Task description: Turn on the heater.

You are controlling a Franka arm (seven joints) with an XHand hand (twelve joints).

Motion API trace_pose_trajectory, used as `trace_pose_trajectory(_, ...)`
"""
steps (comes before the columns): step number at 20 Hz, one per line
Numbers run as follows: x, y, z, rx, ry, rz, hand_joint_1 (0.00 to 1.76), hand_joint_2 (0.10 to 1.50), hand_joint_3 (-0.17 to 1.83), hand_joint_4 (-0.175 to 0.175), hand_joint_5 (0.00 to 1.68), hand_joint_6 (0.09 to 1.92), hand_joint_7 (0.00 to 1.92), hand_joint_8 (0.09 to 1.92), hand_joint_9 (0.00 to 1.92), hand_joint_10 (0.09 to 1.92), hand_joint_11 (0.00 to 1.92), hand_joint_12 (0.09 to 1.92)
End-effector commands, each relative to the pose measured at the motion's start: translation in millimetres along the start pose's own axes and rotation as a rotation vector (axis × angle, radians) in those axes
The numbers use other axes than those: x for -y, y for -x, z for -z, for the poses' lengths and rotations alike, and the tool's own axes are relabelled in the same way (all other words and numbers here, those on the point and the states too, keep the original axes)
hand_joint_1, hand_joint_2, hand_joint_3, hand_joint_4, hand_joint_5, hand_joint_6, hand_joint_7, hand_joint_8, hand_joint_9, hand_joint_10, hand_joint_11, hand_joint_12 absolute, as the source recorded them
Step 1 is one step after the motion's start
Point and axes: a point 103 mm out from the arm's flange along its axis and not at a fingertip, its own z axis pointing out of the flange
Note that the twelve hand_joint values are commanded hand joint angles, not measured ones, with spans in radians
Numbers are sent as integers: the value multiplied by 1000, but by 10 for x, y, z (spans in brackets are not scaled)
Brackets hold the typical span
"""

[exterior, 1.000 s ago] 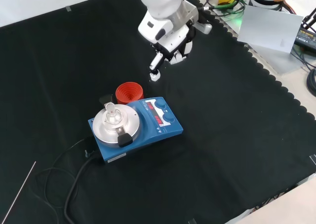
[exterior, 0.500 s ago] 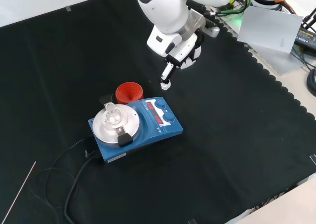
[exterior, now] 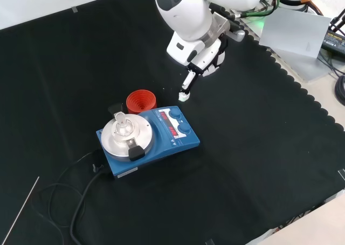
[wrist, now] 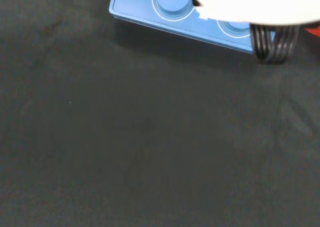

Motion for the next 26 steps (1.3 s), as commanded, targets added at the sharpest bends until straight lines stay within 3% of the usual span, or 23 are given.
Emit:
trace_pose_trajectory(1, -35, -23, -137, 31, -35, 6, 1636, 439, 1350, -27, 303, 282, 1782, 1920, 1920, 1622, 1920, 1644)
trace_pose_trajectory(14, -220, -197, -324, 64, -83, 23, 1632, 443, 1353, -22, 308, 251, 1781, 1920, 1920, 1621, 1920, 1644)
trace_pose_trajectory(26, -330, -108, -456, 77, -125, 4, 1630, 444, 1356, -21, 328, 242, 1780, 1920, 1920, 1618, 1920, 1642)
